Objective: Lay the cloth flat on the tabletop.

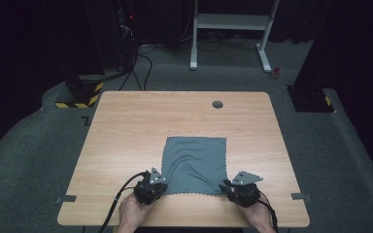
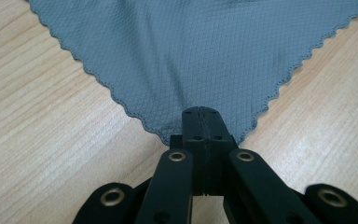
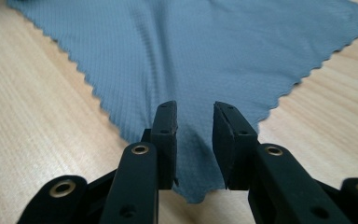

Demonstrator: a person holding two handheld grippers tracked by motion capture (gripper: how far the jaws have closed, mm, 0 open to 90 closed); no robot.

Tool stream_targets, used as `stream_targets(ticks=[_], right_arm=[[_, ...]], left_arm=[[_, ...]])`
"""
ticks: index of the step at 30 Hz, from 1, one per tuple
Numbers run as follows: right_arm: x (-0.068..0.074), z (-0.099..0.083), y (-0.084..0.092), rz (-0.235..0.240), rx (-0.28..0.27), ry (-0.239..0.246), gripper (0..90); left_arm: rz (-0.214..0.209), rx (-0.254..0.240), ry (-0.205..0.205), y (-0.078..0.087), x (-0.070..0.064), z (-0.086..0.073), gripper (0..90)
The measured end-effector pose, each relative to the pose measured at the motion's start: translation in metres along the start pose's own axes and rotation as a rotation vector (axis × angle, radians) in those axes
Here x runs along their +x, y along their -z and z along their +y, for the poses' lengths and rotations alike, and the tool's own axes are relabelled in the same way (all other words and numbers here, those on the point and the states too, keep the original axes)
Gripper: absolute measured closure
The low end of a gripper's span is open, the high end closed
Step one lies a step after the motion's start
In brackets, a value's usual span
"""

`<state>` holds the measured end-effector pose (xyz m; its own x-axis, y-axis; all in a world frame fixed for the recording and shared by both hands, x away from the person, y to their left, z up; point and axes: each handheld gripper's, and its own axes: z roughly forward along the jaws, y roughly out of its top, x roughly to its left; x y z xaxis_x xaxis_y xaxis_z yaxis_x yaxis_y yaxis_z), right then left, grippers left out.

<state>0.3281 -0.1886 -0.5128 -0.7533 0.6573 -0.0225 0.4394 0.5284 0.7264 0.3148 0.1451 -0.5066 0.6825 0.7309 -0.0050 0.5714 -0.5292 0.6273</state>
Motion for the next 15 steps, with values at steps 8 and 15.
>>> stream_targets(ticks=[8,15], right_arm=[[0.007,-0.004,-0.001,0.023,0.009,0.026,71.0],[0.014,-0.001,-0.005,0.058,0.028,0.058,78.0]], left_arm=[[0.007,0.0,-0.013,0.007,0.006,-0.003,90.0],[0.002,0.005,-0.026,0.006,0.002,-0.005,90.0]])
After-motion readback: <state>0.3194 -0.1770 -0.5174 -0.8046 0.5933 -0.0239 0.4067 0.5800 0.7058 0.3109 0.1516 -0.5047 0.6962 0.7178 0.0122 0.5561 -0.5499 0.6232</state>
